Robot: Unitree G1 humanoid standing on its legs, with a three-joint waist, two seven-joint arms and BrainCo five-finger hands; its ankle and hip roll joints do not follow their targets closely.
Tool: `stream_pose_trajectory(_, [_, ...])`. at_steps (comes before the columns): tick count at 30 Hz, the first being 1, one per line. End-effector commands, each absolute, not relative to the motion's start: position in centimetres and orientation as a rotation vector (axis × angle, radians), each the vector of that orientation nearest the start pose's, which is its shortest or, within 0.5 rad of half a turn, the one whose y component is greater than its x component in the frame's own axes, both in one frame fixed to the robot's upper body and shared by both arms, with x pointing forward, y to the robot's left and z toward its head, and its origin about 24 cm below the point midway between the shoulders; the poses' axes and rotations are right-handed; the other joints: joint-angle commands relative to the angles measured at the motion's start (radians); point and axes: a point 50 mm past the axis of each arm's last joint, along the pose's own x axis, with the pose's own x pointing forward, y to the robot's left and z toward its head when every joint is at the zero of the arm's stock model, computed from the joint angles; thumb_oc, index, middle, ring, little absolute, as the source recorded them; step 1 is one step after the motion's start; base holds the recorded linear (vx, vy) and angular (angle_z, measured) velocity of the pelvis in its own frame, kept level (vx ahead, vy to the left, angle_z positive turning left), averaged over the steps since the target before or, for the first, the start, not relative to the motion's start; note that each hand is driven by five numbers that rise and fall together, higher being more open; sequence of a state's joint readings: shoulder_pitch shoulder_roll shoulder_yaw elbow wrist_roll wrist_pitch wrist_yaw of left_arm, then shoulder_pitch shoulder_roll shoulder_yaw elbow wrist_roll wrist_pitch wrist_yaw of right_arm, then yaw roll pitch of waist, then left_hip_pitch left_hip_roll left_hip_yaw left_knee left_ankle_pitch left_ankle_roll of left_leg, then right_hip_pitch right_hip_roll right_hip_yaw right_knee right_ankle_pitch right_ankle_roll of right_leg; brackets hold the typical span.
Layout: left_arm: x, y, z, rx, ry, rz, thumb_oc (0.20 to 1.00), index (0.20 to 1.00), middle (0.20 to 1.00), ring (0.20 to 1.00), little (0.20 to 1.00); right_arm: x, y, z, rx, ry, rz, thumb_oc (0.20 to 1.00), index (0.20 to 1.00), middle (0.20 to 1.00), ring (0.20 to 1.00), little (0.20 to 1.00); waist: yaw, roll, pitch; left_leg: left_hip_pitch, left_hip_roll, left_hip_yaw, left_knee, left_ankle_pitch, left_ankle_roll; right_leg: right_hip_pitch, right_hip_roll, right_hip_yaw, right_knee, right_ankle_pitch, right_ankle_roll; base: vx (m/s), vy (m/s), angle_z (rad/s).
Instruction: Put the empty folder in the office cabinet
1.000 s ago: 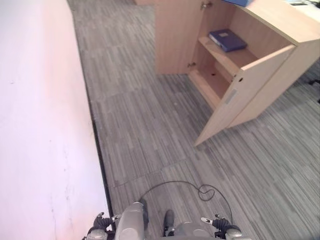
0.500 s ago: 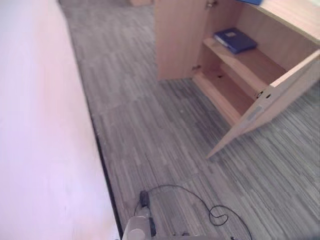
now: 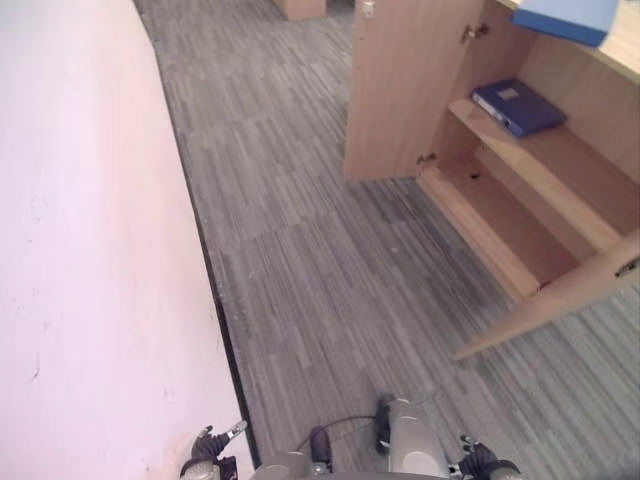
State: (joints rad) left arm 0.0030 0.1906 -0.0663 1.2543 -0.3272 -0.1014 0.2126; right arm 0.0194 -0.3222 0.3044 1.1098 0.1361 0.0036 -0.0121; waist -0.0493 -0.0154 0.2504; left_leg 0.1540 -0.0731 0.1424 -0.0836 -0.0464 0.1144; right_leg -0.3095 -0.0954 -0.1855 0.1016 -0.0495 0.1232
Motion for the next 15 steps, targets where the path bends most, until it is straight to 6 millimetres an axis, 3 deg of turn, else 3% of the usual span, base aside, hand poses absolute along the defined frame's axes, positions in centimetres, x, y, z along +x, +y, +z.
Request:
stream_pose_trajectory(1, [7.9, 25.5, -15.6, 0.121, 1.133, 0.475, 1.0, 1.0, 1.0, 1.0, 1.0, 9.8, -24.3, -15.3, -0.248, 1.149, -0.031, 1.0, 1.0, 1.0, 1.0, 1.0, -0.021, -0.021, 0.017, -0.015, -0.019, -0.032, -0.004, -0.006, -0.095, 0.081, -0.02, 0.092, -0.073, 0.251, 0.048, 0.41, -0.267, 0.63])
stream_pose_trajectory(3, [7.4, 25.8, -15.7, 0.133, 1.16, 0.478, 1.0, 1.0, 1.0, 1.0, 1.0, 8.2, -24.8, -15.7, -0.231, 1.204, -0.06, 1.0, 1.0, 1.0, 1.0, 1.0, -0.026, -0.037, 0.005, 0.012, -0.027, -0.067, -0.004, -0.03, -0.096, 0.11, -0.015, 0.123, -0.119, 0.26, 0.043, 0.32, -0.207, 0.45])
stream_pose_trajectory(6, [6.8, 25.2, -16.0, 0.1, 1.175, 0.511, 1.0, 1.0, 1.0, 1.0, 1.0, 7.2, -23.4, -16.1, -0.236, 1.212, -0.034, 1.0, 1.0, 1.0, 1.0, 1.0, -0.04, -0.032, -0.012, 0.028, -0.012, -0.072, -0.004, -0.043, -0.098, 0.112, -0.001, 0.133, -0.082, 0.255, 0.03, 0.23, -0.153, 0.46])
stream_pose_trajectory(11, [6.9, 24.2, -16.3, 0.065, 1.177, 0.516, 1.0, 1.0, 1.0, 1.0, 1.0, 5.5, -23.7, -16.4, -0.259, 1.272, -0.041, 1.0, 1.0, 1.0, 1.0, 1.0, -0.057, -0.019, -0.023, 0.051, 0.031, -0.088, 0.011, -0.063, -0.111, 0.124, 0.047, 0.132, -0.039, 0.188, -0.004, 0.26, -0.177, -0.04])
stream_pose_trajectory(15, [8.3, 23.8, -16.0, 0.055, 1.133, 0.51, 1.0, 1.0, 1.0, 1.0, 1.0, 4.6, -24.3, -16.5, -0.278, 1.31, -0.066, 1.0, 1.0, 1.0, 1.0, 1.0, -0.07, -0.025, -0.026, 0.024, 0.062, -0.091, 0.118, -0.075, -0.133, 0.142, 0.069, 0.129, -0.009, 0.137, -0.03, 0.23, -0.199, -0.04])
